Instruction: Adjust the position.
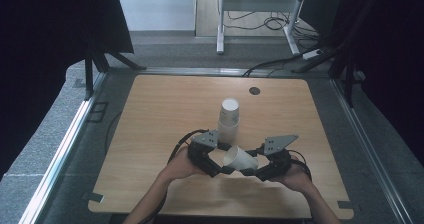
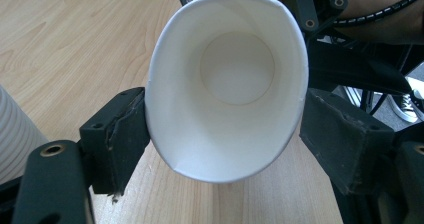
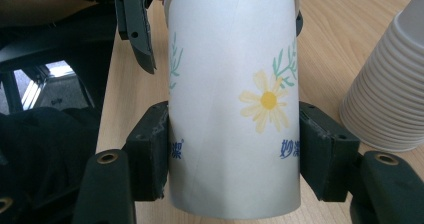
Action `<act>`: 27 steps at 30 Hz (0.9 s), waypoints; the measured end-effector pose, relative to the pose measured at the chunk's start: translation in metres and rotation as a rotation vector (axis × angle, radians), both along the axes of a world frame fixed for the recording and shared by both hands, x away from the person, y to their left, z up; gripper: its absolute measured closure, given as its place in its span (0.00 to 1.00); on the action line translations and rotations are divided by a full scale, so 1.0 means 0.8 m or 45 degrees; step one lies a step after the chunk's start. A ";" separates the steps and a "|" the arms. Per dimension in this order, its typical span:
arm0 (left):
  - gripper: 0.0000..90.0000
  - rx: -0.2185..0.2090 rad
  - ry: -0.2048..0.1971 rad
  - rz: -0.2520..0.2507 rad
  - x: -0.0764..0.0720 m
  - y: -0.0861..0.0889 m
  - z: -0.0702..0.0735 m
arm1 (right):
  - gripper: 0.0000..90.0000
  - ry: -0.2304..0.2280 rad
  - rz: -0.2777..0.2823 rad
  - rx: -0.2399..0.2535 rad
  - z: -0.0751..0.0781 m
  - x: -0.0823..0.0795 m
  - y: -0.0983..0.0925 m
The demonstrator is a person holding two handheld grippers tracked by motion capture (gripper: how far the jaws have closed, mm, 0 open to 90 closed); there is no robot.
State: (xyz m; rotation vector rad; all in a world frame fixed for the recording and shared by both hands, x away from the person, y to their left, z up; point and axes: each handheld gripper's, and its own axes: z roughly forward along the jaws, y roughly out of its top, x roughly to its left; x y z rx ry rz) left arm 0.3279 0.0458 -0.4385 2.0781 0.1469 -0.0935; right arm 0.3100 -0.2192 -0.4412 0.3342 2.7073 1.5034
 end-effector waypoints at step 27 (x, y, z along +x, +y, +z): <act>0.34 -0.057 -0.027 -0.001 -0.001 0.004 0.003 | 0.41 0.005 0.023 0.060 -0.004 0.000 0.005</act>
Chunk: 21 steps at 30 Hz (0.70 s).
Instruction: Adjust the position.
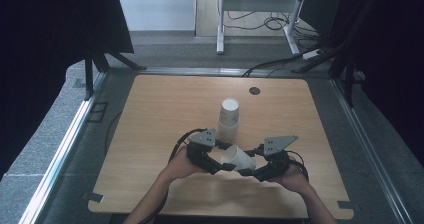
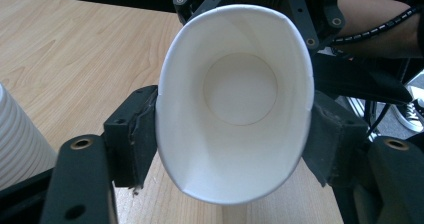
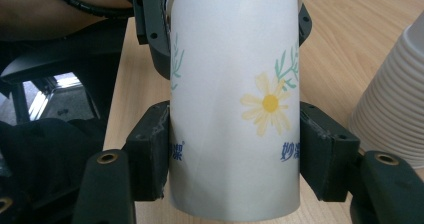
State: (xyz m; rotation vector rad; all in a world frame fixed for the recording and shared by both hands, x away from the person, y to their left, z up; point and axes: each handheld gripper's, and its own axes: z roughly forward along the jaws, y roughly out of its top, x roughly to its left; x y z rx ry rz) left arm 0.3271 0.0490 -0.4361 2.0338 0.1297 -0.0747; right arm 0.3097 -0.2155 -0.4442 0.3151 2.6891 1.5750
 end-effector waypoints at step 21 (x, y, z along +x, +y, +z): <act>0.37 0.046 -0.051 -0.028 -0.003 -0.003 0.005 | 0.40 -0.011 0.038 -0.060 0.001 0.001 0.003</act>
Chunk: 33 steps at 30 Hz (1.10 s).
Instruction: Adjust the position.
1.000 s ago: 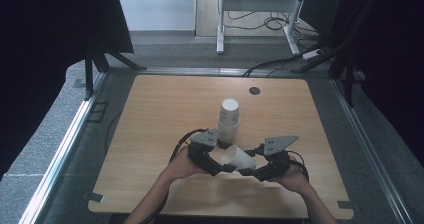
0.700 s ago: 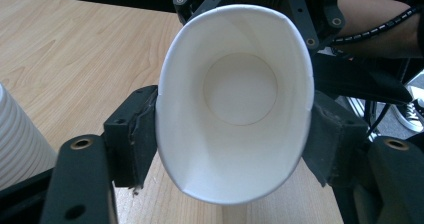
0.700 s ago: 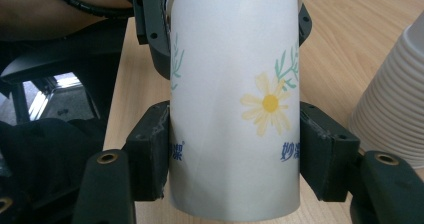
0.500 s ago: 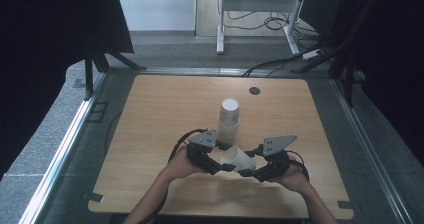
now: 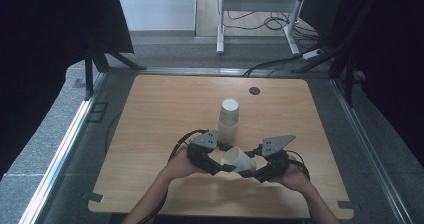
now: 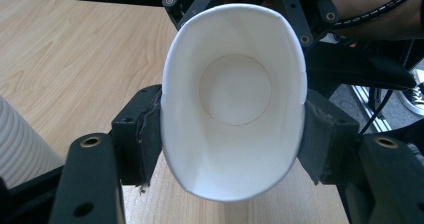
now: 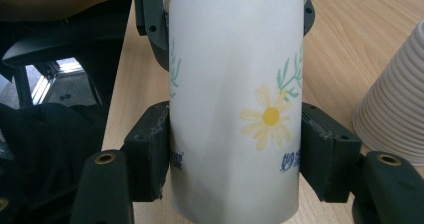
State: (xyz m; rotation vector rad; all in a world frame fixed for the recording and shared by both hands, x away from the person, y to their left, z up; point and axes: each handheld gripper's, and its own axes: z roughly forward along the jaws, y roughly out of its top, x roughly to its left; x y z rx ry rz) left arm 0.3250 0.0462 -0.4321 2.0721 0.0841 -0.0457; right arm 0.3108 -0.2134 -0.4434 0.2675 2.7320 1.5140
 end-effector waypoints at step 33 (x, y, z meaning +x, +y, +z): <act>0.37 0.331 -0.126 -0.033 -0.003 -0.029 0.018 | 0.36 -0.045 0.065 -0.479 0.018 0.005 0.039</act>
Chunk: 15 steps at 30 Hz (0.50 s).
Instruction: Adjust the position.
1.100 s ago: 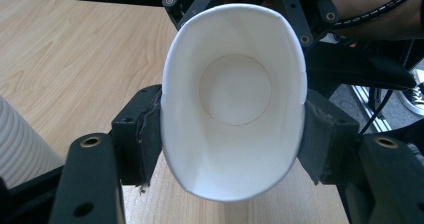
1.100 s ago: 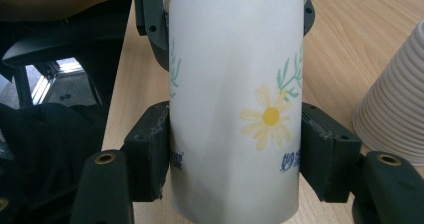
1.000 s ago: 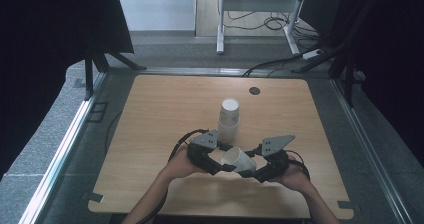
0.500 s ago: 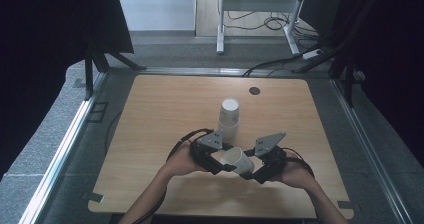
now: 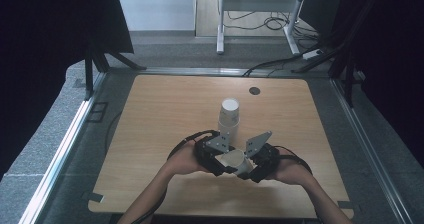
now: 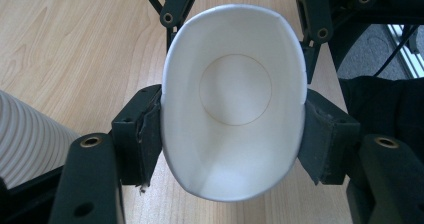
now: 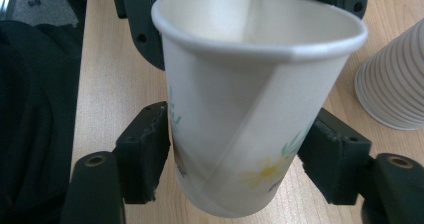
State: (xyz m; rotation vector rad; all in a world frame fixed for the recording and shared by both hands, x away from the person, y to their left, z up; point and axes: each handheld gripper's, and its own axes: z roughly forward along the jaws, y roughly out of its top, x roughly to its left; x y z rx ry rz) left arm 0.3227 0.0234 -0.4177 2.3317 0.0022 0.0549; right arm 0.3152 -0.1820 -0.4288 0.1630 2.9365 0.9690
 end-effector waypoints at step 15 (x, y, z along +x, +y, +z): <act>0.34 -0.080 0.024 0.014 0.000 0.004 0.003 | 0.42 0.026 -0.025 0.083 -0.003 -0.001 -0.006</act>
